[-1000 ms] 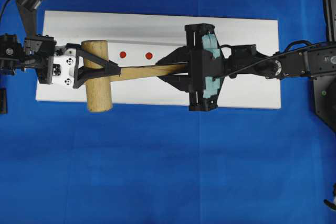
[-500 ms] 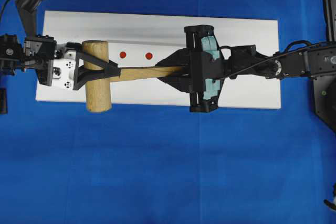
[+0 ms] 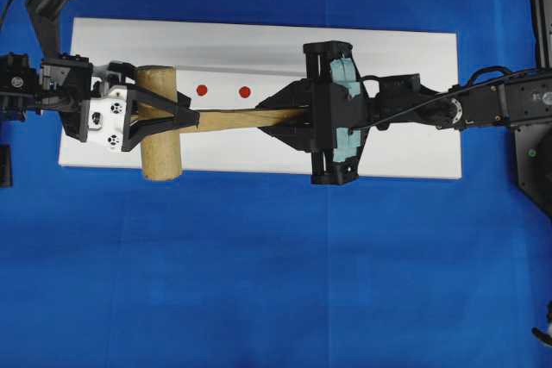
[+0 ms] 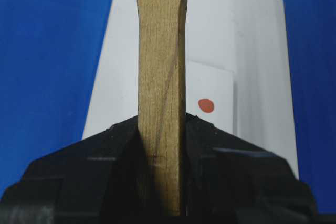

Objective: Hit the mark with a hammer.
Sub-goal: 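Open the left gripper and lift the mallet with the right gripper, then carry the mallet below the board and lower it onto the table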

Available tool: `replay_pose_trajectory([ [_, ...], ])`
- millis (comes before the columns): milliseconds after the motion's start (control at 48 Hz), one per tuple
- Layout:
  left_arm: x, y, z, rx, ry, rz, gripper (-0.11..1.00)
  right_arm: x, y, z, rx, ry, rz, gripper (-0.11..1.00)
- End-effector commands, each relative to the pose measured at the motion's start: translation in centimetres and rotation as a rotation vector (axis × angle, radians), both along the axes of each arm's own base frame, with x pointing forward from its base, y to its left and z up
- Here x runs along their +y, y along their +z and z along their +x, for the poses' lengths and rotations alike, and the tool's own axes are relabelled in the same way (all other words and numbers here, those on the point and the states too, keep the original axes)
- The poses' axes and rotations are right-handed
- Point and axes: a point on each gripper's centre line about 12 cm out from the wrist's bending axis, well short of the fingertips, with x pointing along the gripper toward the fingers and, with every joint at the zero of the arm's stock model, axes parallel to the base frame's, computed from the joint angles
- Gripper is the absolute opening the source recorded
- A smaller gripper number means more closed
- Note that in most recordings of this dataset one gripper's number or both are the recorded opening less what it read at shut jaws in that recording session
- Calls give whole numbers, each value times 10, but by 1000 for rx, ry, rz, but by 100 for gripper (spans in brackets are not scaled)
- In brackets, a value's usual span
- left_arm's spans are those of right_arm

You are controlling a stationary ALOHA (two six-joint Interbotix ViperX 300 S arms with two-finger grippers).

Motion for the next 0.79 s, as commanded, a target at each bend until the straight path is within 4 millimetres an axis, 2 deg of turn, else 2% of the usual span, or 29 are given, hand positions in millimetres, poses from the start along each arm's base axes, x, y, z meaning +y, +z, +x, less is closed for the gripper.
replay_pose_trajectory([
  [0, 1, 15, 0, -45, 0, 20, 89, 3, 15, 1, -40, -1, 16, 7],
  [312, 2, 5, -26, 30, -10, 73, 89, 1, 19, -24, -51, -41, 88, 7],
  [562, 1, 5, -48, 39, -21, 111, 89, 1, 17, -45, -50, -68, 139, 7],
  [771, 1, 4, -57, 46, -32, 152, 89, 1, 17, -51, -51, -85, 168, 7],
])
